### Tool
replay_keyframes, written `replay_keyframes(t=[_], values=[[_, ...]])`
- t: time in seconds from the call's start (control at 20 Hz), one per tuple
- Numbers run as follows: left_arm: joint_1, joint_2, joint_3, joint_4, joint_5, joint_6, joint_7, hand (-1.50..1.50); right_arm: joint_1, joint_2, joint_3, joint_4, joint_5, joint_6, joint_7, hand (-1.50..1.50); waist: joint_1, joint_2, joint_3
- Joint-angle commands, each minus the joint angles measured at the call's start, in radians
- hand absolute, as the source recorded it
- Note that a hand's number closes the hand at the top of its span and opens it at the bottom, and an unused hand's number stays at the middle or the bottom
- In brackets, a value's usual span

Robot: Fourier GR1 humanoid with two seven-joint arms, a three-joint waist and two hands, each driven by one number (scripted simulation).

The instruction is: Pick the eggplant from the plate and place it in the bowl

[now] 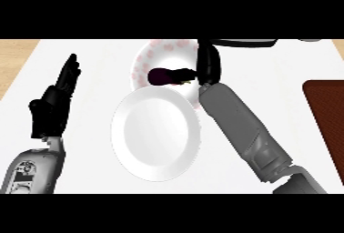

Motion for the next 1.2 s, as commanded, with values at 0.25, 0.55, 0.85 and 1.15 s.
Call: replay_keyframes(t=[0.25,0.55,0.85,1.15], values=[[0.098,-0.010,0.011,-0.030,-0.017,0.018,-0.021,0.00,0.190,-0.050,-0.095,-0.187,-0.115,0.212,-0.142,-1.50,-0.059,-0.027,-0.001],[0.027,0.037,0.088,0.081,0.026,-0.017,-0.075,0.00,0.396,-0.090,-0.068,-0.401,-0.135,0.346,-0.197,-1.50,-0.070,-0.026,-0.002],[0.086,-0.004,0.034,-0.065,-0.008,0.001,0.013,0.00,0.623,-0.141,-0.025,-0.661,-0.114,0.404,-0.166,-1.50,-0.060,-0.025,-0.002],[0.063,-0.023,0.014,-0.094,-0.042,0.008,0.062,0.00,0.727,-0.145,-0.027,-0.840,-0.052,0.424,-0.085,-1.50,-0.057,-0.023,-0.002]])
